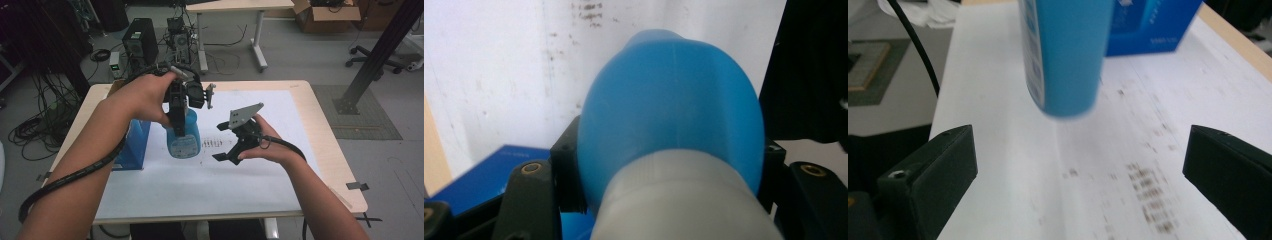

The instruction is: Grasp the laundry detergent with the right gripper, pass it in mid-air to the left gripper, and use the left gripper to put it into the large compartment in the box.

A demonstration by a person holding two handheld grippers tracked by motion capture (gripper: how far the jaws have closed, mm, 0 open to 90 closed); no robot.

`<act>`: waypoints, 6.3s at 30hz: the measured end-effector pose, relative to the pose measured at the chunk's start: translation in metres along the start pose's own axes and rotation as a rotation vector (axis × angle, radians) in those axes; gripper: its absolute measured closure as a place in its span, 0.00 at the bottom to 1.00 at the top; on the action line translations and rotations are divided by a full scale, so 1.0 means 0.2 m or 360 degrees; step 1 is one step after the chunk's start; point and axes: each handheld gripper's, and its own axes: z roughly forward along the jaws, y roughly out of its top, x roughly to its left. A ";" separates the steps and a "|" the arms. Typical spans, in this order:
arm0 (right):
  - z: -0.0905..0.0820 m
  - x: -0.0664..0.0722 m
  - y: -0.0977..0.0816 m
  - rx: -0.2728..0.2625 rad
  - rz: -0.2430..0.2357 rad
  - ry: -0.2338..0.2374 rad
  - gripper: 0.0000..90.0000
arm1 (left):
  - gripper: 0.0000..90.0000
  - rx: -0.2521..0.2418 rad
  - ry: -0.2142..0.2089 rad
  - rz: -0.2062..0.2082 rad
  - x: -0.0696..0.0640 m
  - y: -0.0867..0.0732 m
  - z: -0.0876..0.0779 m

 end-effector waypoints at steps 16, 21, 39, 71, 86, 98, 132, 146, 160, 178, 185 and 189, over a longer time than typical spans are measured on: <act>-0.21 -0.10 -0.07 0.0229 0.0048 -0.0079 0.02 | 0.42 -0.0124 0.0006 -0.0526 0.10 -0.12 -0.23; -0.23 -0.12 -0.08 0.0243 0.0062 -0.0088 0.02 | 0.42 -0.0165 -0.0050 -0.0739 0.14 -0.16 -0.32; -0.27 -0.17 -0.04 0.0350 0.0036 -0.0069 0.02 | 0.42 -0.0176 0.0023 -0.1304 0.25 -0.36 -0.46; -0.37 -0.21 -0.01 0.0635 0.0013 -0.0003 0.03 | 0.42 -0.0130 0.0083 -0.2101 0.39 -0.80 -0.46; -0.34 -0.21 0.01 0.0653 -0.0007 0.0014 0.03 | 0.42 -0.0115 0.0074 -0.2106 0.40 -0.87 -0.33; -0.32 -0.20 0.00 0.0642 -0.0011 0.0010 0.03 | 0.42 -0.0121 0.0021 -0.2117 0.41 -0.89 -0.16; -0.28 -0.20 -0.03 0.0644 0.0018 0.0035 0.03 | 0.42 -0.0104 -0.0036 -0.2152 0.40 -0.92 0.33; -0.28 -0.20 -0.04 0.0663 0.0029 0.0042 0.03 | 0.42 -0.0086 -0.0046 -0.2173 0.39 -0.93 0.47; -0.29 -0.20 -0.06 0.0669 0.0042 0.0044 0.03 | 0.42 -0.0060 -0.0071 -0.2158 0.39 -0.92 0.52; -0.28 -0.21 -0.06 0.0672 0.0049 0.0052 0.03 | 0.42 -0.0066 -0.0072 -0.2155 0.40 -0.91 0.57; -0.28 -0.20 -0.07 0.0668 0.0051 0.0051 0.03 | 0.41 -0.0084 -0.0067 -0.2138 0.40 -0.91 0.57; -0.29 -0.21 -0.08 0.0667 0.0065 0.0048 0.03 | 0.41 -0.0090 -0.0070 -0.2143 0.40 -0.91 0.57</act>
